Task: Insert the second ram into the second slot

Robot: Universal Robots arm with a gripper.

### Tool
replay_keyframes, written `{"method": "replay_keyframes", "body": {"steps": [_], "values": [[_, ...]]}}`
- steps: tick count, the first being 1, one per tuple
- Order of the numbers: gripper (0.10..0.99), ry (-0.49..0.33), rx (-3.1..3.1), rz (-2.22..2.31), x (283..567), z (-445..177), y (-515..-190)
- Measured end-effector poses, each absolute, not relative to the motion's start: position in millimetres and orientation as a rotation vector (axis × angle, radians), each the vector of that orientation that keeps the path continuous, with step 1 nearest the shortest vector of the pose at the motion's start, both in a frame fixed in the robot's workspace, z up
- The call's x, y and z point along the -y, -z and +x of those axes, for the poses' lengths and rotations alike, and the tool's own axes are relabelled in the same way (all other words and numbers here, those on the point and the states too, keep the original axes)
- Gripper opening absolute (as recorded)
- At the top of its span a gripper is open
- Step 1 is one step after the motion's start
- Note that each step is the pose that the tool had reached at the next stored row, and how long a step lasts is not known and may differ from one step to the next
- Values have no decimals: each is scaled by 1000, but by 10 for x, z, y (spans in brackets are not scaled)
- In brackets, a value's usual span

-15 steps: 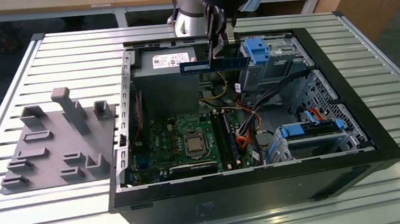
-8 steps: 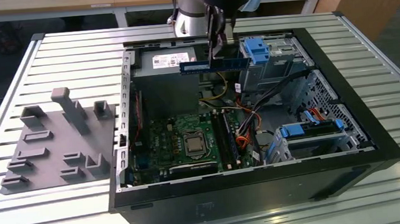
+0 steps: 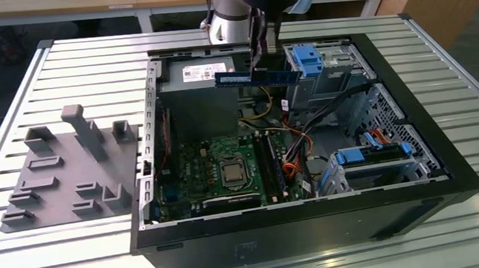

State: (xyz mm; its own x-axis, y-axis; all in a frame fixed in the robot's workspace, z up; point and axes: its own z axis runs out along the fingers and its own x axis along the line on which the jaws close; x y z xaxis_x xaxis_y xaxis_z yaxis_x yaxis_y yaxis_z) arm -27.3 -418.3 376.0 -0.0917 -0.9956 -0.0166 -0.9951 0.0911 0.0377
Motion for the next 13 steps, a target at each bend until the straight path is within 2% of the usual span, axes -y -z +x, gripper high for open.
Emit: {"method": "replay_keyframes", "body": {"steps": [13], "values": [[137,62,2426,1978,4183,-273,-3757]]}}
